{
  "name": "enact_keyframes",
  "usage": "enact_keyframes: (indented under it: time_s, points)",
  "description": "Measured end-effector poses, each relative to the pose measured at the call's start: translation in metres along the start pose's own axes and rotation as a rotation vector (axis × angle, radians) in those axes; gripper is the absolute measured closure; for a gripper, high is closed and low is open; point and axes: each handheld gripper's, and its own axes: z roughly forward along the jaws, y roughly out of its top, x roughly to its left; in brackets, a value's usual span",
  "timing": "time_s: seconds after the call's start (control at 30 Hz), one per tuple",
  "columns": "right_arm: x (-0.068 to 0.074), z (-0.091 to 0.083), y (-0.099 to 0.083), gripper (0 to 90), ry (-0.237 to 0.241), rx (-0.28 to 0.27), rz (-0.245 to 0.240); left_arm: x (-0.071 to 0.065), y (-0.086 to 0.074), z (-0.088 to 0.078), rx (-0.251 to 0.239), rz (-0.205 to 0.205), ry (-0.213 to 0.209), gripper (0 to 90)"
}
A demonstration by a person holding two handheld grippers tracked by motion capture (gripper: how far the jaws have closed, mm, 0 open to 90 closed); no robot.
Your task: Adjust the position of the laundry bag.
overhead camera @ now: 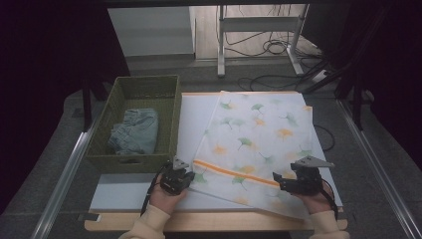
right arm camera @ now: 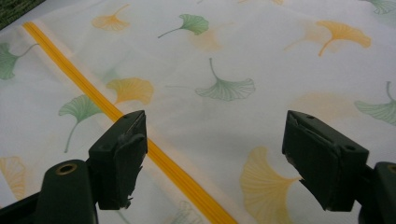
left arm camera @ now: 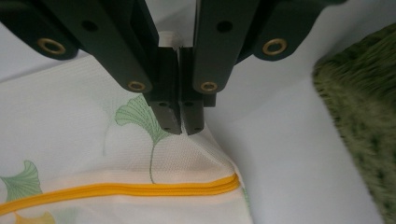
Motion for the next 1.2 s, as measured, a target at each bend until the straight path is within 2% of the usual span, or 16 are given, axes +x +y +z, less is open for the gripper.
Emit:
enact_keyframes:
  time_s: [0.1,0.5,0.77,1.1,1.2]
  points:
    - [0.001,0.000,-0.001,22.8,0.001,0.004,0.006,0.000,-0.004,-0.004,-0.004,0.000,0.017,89.1]
    - [0.002,-0.003,-0.003,22.9,-0.003,0.008,0.012,0.008,-0.013,-0.011,0.003,-0.045,0.022,89.3]
    - [0.001,-0.003,-0.004,22.9,-0.007,0.016,0.017,0.011,-0.020,-0.016,0.007,-0.050,0.023,89.3]
    - [0.000,-0.003,-0.005,22.9,-0.011,0.026,0.030,0.016,-0.035,-0.028,0.024,-0.074,0.027,89.2]
    - [-0.001,-0.002,-0.005,23.0,-0.013,0.032,0.034,0.015,-0.037,-0.028,0.028,-0.068,0.031,89.0]
